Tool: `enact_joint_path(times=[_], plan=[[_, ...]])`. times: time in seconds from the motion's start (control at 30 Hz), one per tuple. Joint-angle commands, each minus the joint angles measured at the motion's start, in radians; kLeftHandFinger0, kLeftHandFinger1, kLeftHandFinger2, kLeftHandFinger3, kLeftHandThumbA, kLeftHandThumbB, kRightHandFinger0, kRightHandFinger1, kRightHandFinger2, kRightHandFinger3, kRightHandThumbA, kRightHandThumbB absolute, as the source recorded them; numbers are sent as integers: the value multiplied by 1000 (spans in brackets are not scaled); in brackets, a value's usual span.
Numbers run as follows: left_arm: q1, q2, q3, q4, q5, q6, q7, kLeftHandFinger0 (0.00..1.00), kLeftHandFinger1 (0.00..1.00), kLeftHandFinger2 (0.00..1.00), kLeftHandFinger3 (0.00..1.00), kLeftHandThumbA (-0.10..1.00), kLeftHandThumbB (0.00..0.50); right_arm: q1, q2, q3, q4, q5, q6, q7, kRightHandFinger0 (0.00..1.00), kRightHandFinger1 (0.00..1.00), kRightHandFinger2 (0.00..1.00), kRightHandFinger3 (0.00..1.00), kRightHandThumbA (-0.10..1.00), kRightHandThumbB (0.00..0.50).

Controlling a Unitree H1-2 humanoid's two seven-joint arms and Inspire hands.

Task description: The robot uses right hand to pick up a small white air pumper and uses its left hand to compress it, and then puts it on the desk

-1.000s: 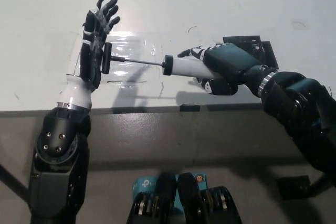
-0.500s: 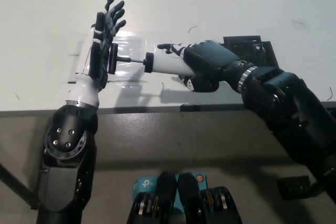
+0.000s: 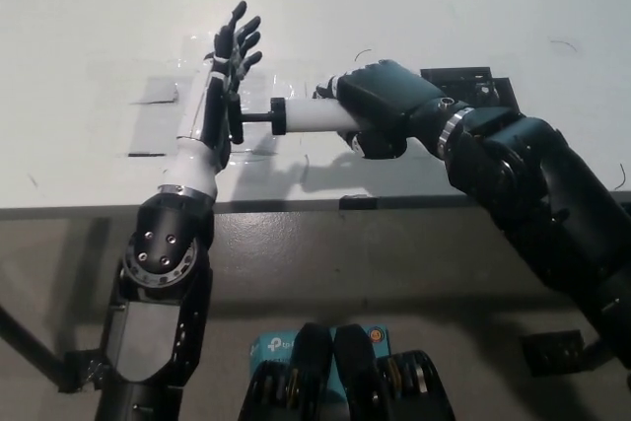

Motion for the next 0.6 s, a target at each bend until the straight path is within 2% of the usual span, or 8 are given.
enact_joint_path(times=[0.0,0.1,0.13,0.2,0.23,0.3,0.4,0.57], plan=[[-52,-39,-37,-11,11,-43,1,1000,1000,1000,1000,1000,280,-76,27,2,-23,3,-14,8,317,383,475,586,-100,236],[-30,-19,-22,-43,1,-42,-5,1000,1000,1000,1000,1000,281,-64,19,-7,-26,8,-14,4,3,6,67,223,-100,190],[-23,-8,-15,-57,-6,-33,-10,1000,1000,1000,1000,1000,275,-63,16,-11,-22,14,-23,-2,0,0,130,184,-100,181],[-9,33,9,-87,-25,-19,-24,1000,1000,1000,1000,1000,272,-51,-2,-25,-14,24,-46,-20,0,247,722,574,-100,164],[-6,46,17,-96,-21,-17,-20,1000,1000,1000,1000,1000,271,-48,-8,-29,-11,26,-45,-20,0,317,808,660,-100,153],[12,96,59,-140,-61,-3,-31,1000,1000,1000,1000,1000,262,-42,-33,-41,-9,27,-44,-17,11,488,813,763,-100,221],[30,149,109,-177,-99,8,-43,1000,1000,1000,1000,1000,278,-36,-56,-63,-5,43,-44,-13,36,528,843,708,-100,211],[84,254,181,-259,-136,32,-59,1000,1000,1000,1000,1000,257,-46,-85,-88,23,25,-5,-16,101,639,952,970,-100,138]])
